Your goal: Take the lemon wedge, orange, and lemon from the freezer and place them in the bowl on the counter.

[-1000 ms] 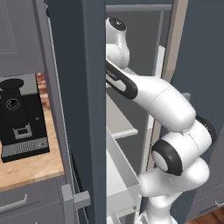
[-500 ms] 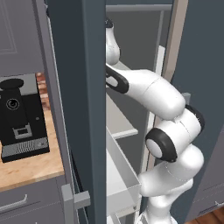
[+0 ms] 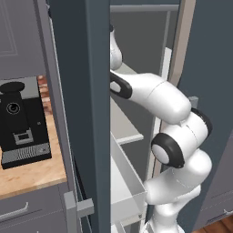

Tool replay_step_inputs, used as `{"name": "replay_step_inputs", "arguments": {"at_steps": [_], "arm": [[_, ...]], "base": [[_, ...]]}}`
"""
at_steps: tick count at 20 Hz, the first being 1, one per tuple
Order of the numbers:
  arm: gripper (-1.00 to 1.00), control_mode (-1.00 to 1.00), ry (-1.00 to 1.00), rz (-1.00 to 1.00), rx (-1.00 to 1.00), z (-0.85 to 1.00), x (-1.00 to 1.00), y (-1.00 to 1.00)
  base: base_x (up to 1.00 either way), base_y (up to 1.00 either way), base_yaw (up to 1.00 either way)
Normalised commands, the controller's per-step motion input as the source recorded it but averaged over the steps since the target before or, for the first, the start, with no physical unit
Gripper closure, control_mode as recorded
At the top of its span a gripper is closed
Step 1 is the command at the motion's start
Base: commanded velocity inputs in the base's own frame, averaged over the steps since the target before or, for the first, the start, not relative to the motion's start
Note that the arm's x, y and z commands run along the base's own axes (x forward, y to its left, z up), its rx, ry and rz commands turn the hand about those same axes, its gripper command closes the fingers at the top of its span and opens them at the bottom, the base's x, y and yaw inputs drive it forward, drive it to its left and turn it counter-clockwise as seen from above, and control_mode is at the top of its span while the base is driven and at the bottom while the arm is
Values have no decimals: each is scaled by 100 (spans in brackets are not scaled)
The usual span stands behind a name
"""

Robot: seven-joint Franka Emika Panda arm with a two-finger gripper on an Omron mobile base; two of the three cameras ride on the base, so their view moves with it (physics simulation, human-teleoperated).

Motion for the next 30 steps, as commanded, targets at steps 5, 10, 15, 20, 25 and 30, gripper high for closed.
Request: {"name": "replay_step_inputs", "arguments": {"at_steps": [5, 10, 15, 20, 25, 30], "arm": [[100, -100, 0, 0, 0, -19, 1, 0], [100, -100, 0, 0, 0, 0, 0, 0], [100, -100, -19, 0, 0, 12, -66, -1], [100, -100, -37, 0, 0, 23, -100, -21], [100, -100, -27, -3, 8, 43, -100, -55], [100, -100, -2, -7, 25, 10, -100, -92]], "base": [[0, 0, 0], [0, 0, 0], [0, 0, 0], [0, 0, 0], [0, 0, 0], [0, 0, 0]]}}
